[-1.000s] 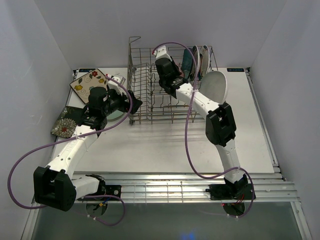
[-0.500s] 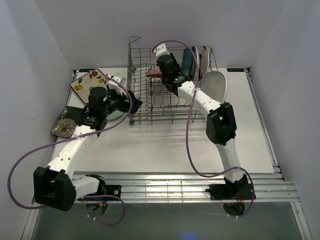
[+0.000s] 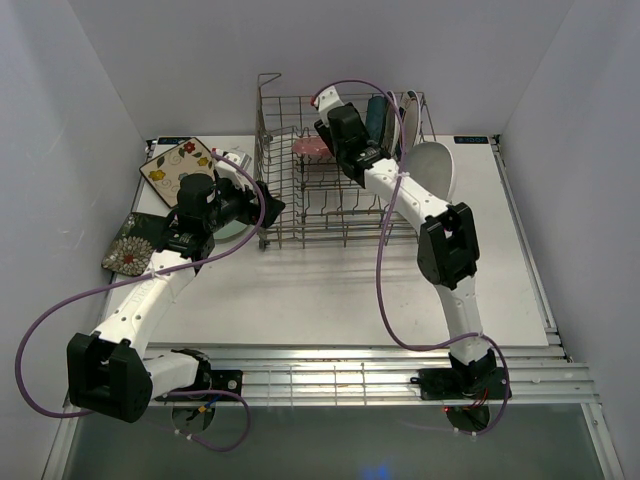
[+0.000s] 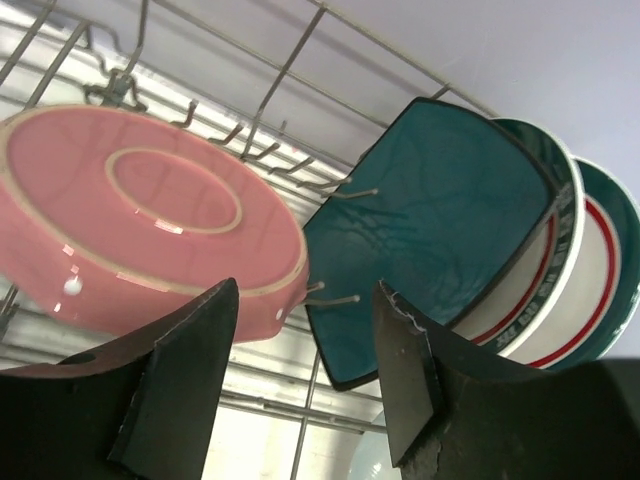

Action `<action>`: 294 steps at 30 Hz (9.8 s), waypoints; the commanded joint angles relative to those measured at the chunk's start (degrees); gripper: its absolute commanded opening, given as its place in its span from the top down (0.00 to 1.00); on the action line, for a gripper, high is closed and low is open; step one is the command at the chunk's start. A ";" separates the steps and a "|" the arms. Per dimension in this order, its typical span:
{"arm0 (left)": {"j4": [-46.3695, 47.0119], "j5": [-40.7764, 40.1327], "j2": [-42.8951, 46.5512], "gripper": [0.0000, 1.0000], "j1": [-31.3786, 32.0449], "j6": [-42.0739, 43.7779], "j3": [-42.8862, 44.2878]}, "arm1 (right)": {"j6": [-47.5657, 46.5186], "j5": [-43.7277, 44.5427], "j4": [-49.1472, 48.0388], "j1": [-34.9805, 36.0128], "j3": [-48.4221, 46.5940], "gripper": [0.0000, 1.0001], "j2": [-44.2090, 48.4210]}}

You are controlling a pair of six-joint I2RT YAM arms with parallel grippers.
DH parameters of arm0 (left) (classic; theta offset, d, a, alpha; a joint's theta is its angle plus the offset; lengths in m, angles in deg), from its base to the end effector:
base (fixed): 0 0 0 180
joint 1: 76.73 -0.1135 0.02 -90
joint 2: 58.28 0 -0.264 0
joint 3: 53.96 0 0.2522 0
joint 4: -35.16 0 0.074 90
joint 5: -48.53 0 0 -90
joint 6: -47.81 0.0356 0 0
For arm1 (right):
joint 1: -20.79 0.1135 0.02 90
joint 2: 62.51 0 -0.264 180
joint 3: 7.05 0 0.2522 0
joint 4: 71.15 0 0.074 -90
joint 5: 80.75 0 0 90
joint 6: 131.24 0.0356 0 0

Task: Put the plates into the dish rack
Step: Insert the plate into the dish rack.

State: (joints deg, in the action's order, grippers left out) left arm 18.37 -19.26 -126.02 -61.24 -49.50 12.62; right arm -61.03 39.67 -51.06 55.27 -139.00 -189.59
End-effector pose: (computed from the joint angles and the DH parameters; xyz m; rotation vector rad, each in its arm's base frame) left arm 0.2604 -0.0861 0.3198 0.4040 1.8665 -0.6355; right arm 0.4483 0.2860 0.3180 -0.4804 1.7446 -0.3046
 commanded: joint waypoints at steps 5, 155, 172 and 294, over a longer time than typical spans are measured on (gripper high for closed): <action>0.57 1.86 2.09 0.02 0.69 0.98 2.99 | -6.90 -7.91 -2.28 -0.38 7.53 0.24 8.52; -8.05 -0.07 0.42 0.02 0.69 3.27 16.96 | -23.17 30.84 -25.05 0.15 -13.11 0.92 2.99; -8.05 2.30 -1.08 0.02 0.77 2.83 17.94 | -39.79 42.80 -32.43 4.54 -15.31 0.92 -2.29; -8.23 22.86 -20.22 0.02 8.24 18.73 28.74 | 7.84 7.12 16.35 -2.66 -17.69 0.92 -3.87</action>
State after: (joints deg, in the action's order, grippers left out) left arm 8.62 0.87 -143.12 -55.01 -35.66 37.89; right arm -55.65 51.16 -35.63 53.15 -155.22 -193.81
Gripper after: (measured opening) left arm 0.980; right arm 0.109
